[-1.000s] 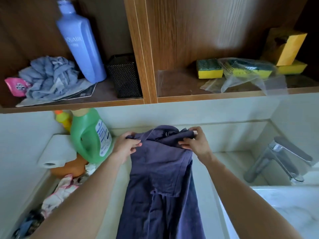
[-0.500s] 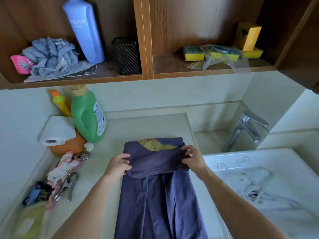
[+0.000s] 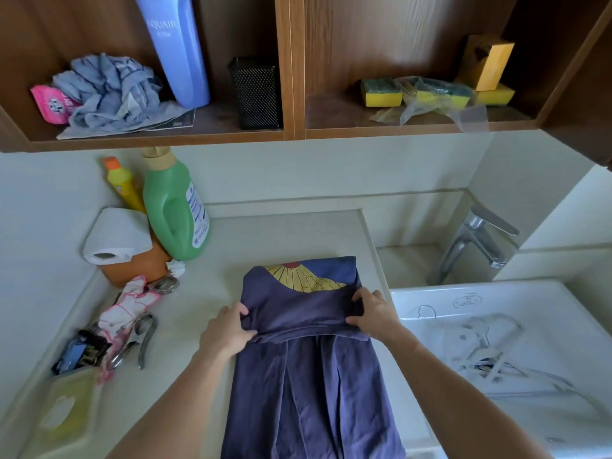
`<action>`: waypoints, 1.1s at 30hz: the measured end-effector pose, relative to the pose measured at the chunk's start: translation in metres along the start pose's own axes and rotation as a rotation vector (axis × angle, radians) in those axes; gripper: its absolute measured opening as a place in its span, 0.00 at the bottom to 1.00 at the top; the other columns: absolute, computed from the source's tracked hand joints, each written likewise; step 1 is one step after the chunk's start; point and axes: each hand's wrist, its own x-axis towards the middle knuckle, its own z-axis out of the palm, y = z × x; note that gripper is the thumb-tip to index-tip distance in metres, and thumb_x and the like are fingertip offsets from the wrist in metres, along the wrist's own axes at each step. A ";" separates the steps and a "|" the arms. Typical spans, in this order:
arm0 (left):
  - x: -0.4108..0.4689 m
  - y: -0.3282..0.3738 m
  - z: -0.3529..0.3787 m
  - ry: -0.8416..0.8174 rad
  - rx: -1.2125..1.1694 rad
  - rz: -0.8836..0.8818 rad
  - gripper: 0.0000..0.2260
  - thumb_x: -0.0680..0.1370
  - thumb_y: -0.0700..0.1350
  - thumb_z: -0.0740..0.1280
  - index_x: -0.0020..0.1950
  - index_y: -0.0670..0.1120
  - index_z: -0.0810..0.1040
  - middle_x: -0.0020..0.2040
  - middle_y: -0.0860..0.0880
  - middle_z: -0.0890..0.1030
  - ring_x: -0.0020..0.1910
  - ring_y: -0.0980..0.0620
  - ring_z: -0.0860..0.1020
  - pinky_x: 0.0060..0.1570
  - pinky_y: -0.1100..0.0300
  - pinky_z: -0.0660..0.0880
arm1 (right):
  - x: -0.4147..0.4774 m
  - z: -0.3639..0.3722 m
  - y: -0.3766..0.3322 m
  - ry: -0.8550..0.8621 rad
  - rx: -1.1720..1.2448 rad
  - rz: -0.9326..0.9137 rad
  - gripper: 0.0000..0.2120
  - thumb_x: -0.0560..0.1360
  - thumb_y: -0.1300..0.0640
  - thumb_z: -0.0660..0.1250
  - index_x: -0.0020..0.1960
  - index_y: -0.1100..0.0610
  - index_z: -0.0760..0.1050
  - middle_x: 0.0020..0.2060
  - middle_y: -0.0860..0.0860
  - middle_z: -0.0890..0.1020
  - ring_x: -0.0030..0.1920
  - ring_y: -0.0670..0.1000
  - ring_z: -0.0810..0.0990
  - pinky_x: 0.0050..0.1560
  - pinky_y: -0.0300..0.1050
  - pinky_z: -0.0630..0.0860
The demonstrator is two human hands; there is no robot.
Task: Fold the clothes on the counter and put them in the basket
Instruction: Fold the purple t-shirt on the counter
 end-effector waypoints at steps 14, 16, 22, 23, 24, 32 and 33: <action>0.031 0.034 -0.024 -0.046 -0.721 -0.245 0.43 0.67 0.32 0.75 0.77 0.46 0.58 0.43 0.42 0.80 0.33 0.44 0.77 0.29 0.59 0.72 | 0.048 -0.031 -0.038 -0.057 0.371 0.179 0.19 0.69 0.64 0.74 0.55 0.58 0.68 0.36 0.58 0.78 0.31 0.54 0.76 0.29 0.43 0.75; 0.030 0.038 -0.024 -0.150 -0.833 -0.307 0.30 0.64 0.31 0.74 0.64 0.44 0.71 0.30 0.44 0.73 0.25 0.50 0.67 0.25 0.63 0.61 | 0.050 -0.030 -0.041 -0.133 0.480 0.225 0.13 0.70 0.70 0.71 0.47 0.62 0.67 0.29 0.55 0.70 0.24 0.50 0.67 0.24 0.40 0.66; 0.032 0.045 -0.037 -0.153 -1.112 -0.264 0.17 0.74 0.27 0.68 0.61 0.34 0.74 0.46 0.39 0.83 0.41 0.46 0.83 0.38 0.58 0.82 | 0.052 -0.034 -0.049 -0.072 0.752 0.153 0.08 0.77 0.71 0.65 0.51 0.61 0.72 0.40 0.61 0.83 0.34 0.54 0.85 0.36 0.48 0.84; 0.034 0.048 -0.042 -0.119 -1.135 -0.223 0.17 0.74 0.26 0.68 0.62 0.33 0.74 0.47 0.38 0.83 0.43 0.46 0.83 0.42 0.58 0.82 | 0.054 -0.038 -0.052 -0.047 0.787 0.104 0.08 0.77 0.72 0.65 0.53 0.63 0.73 0.41 0.60 0.84 0.36 0.55 0.86 0.40 0.49 0.85; 0.035 0.053 -0.050 -0.089 -1.165 -0.168 0.19 0.73 0.25 0.68 0.63 0.32 0.74 0.48 0.38 0.83 0.45 0.45 0.83 0.46 0.57 0.82 | 0.056 -0.043 -0.056 -0.024 0.823 0.050 0.10 0.76 0.72 0.65 0.56 0.64 0.74 0.41 0.60 0.84 0.37 0.54 0.86 0.43 0.49 0.84; 0.029 0.058 -0.090 0.041 -1.495 -0.094 0.25 0.73 0.23 0.49 0.60 0.40 0.76 0.59 0.43 0.79 0.55 0.41 0.78 0.53 0.49 0.79 | 0.043 -0.075 -0.057 -0.055 1.078 -0.164 0.24 0.71 0.80 0.52 0.50 0.60 0.80 0.45 0.54 0.84 0.47 0.52 0.83 0.49 0.49 0.81; 0.026 0.053 -0.087 0.013 -1.544 -0.167 0.20 0.76 0.27 0.51 0.57 0.41 0.78 0.57 0.43 0.79 0.51 0.42 0.79 0.47 0.50 0.80 | 0.038 -0.072 -0.049 -0.134 1.122 -0.131 0.25 0.72 0.79 0.51 0.53 0.61 0.81 0.49 0.55 0.84 0.50 0.53 0.83 0.51 0.49 0.80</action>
